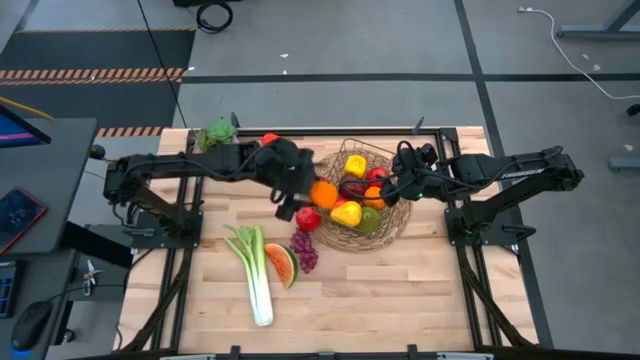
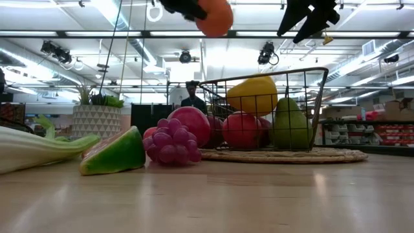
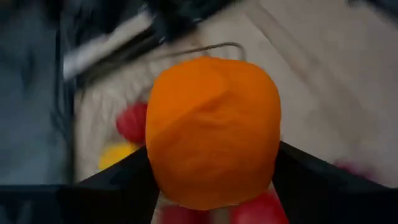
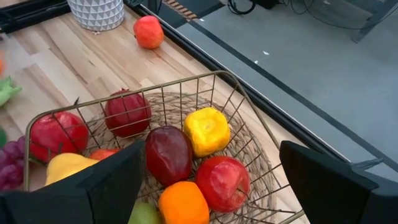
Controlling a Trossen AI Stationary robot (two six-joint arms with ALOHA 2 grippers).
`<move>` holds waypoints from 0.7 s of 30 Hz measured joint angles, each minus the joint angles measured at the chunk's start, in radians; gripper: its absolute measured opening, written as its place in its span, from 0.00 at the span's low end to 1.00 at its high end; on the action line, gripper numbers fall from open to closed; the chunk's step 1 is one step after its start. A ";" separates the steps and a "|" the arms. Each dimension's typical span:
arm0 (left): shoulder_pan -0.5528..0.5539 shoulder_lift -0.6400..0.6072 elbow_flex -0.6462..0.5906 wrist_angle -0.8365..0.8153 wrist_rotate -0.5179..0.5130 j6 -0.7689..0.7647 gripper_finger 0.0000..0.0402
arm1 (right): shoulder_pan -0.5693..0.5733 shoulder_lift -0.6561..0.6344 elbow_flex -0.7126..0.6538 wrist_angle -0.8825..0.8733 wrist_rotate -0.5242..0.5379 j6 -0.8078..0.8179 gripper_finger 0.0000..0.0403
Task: Build produce basket
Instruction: Put the orange into the gold wire basket
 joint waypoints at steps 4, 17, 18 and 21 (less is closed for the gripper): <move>0.033 0.000 0.000 -0.017 -0.001 -0.266 0.67 | 0.000 0.000 0.000 0.000 -0.009 0.000 0.93; 0.045 0.000 0.000 -0.040 0.000 -0.317 0.67 | 0.000 0.000 0.000 0.001 -0.008 -0.001 0.93; 0.045 0.000 0.000 -0.040 0.000 -0.317 0.67 | 0.000 0.000 0.000 0.001 -0.008 -0.001 0.93; 0.045 0.000 0.000 -0.041 0.000 -0.334 0.67 | 0.001 0.000 0.000 -0.003 -0.008 -0.020 0.93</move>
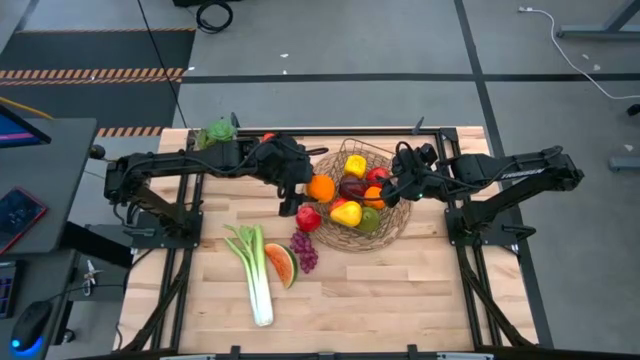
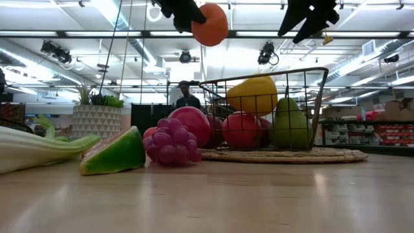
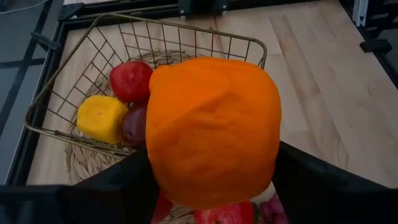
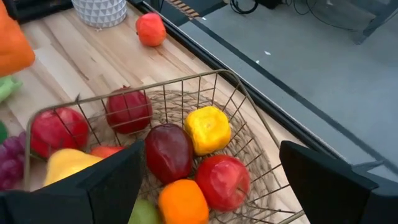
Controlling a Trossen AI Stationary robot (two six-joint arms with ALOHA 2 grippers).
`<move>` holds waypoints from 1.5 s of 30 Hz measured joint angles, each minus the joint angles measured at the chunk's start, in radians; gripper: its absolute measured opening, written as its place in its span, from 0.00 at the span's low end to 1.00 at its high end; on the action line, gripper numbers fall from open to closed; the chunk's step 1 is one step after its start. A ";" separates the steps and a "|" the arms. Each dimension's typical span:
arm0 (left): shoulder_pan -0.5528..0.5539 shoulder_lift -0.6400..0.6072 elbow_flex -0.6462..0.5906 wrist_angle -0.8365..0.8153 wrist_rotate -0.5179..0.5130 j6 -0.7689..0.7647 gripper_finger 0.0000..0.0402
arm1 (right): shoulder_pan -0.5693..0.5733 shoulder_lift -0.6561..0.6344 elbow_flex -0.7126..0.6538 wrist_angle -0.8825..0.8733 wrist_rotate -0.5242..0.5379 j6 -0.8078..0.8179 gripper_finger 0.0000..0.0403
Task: Build produce basket
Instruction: Put the orange into the gold wire basket, then put the red apple into the gold wire basket
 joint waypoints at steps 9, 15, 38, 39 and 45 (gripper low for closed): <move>0.019 0.043 0.001 0.002 -0.082 -0.051 0.67 | 0.124 -0.038 0.000 -0.192 0.097 0.108 0.93; 0.072 0.100 0.001 0.032 -0.082 -0.047 0.67 | 0.211 -0.084 0.000 -0.203 0.204 0.167 0.93; 0.068 0.283 0.108 0.369 -0.071 0.067 0.74 | 0.233 -0.082 0.000 -0.165 0.243 0.146 0.93; 0.069 0.290 0.108 0.378 -0.072 0.066 0.76 | 0.233 -0.082 0.000 -0.165 0.242 0.146 0.93; 0.069 0.345 0.103 0.393 -0.074 0.047 0.79 | 0.242 -0.080 0.000 -0.165 0.237 0.146 0.93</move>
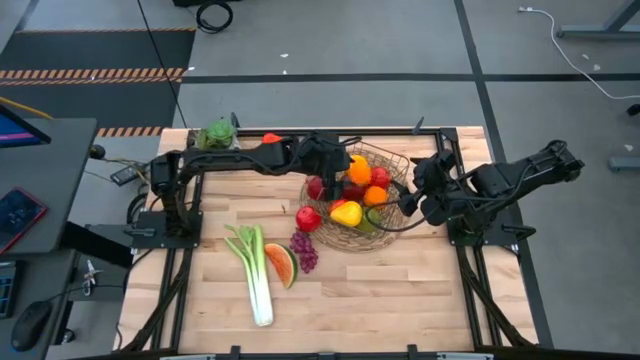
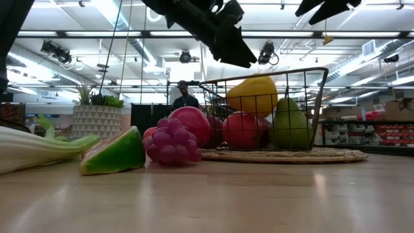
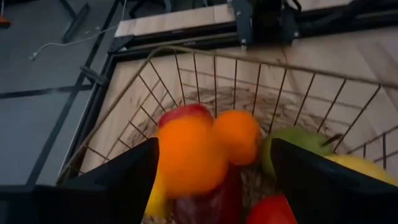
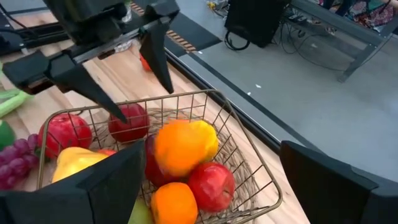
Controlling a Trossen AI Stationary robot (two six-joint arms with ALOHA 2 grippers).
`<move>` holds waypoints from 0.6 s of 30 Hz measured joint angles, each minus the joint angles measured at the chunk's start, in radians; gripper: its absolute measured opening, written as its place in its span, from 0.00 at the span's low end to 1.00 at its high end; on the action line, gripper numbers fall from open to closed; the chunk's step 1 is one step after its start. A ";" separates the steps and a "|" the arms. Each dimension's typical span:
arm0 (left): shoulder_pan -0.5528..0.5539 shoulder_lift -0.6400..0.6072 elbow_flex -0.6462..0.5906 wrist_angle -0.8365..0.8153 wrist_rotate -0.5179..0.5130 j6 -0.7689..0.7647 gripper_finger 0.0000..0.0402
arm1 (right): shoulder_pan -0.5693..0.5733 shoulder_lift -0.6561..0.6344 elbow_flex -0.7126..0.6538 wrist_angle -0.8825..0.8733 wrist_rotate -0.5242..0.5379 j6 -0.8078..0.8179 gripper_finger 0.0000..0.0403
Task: Build produce basket
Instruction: Put the red apple into the gold wire basket
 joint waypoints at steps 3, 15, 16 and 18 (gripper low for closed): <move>0.000 0.001 0.000 0.008 -0.011 -0.010 0.79 | 0.005 0.000 0.000 0.000 -0.001 0.000 0.93; 0.088 -0.119 -0.003 -0.261 -0.114 0.043 0.77 | 0.007 0.000 0.000 0.004 -0.009 0.009 0.93; 0.105 -0.135 -0.010 -0.271 -0.105 0.040 0.76 | 0.007 0.000 0.000 0.006 -0.010 0.009 0.93; 0.142 -0.166 -0.035 -0.285 -0.077 0.036 0.75 | 0.008 0.000 0.000 0.012 -0.020 0.011 0.93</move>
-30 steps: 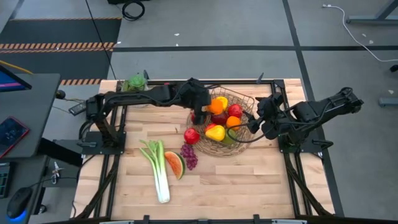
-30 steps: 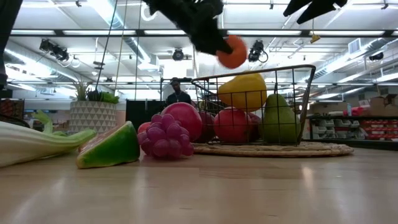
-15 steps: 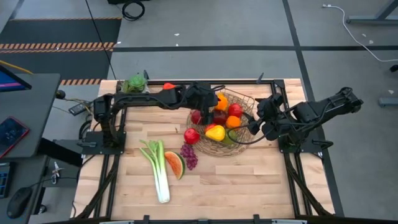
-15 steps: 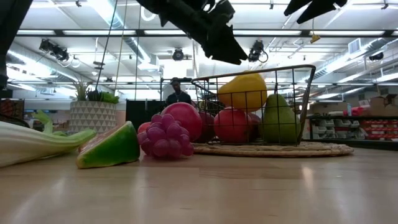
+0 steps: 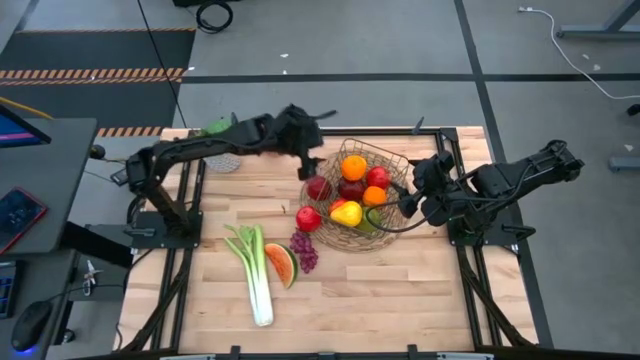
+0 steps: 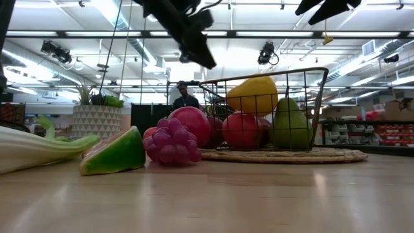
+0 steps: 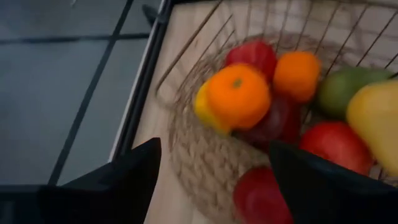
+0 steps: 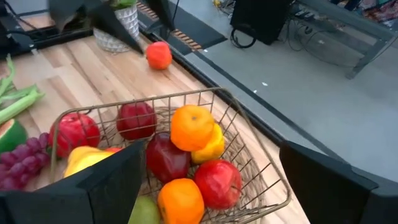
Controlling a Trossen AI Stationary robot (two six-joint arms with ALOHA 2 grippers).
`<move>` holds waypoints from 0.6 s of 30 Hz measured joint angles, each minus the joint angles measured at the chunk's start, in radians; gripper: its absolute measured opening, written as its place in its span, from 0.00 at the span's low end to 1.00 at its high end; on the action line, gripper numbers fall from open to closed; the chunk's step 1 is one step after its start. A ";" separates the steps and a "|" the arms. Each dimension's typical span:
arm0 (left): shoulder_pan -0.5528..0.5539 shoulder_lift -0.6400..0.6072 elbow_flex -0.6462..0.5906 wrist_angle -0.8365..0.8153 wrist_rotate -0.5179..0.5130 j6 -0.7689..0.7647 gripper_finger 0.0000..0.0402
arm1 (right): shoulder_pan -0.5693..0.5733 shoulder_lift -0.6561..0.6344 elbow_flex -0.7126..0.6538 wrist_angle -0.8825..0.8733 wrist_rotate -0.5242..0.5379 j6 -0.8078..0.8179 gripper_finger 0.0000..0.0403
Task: Build produce basket
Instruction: Put the red apple into the gold wire basket
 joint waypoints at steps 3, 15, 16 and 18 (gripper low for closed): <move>0.054 -0.036 -0.056 -0.004 0.039 -0.021 0.73 | 0.003 0.000 0.000 0.010 -0.015 0.000 0.93; 0.227 -0.058 -0.251 0.046 0.058 -0.086 0.73 | 0.008 0.000 0.000 0.040 -0.023 -0.002 0.93; 0.243 -0.058 -0.266 0.057 0.051 -0.108 0.73 | 0.008 0.000 0.000 0.041 -0.023 -0.004 0.93; 0.274 -0.058 -0.295 0.080 0.026 -0.136 0.73 | 0.008 0.000 0.000 0.049 -0.023 -0.010 0.93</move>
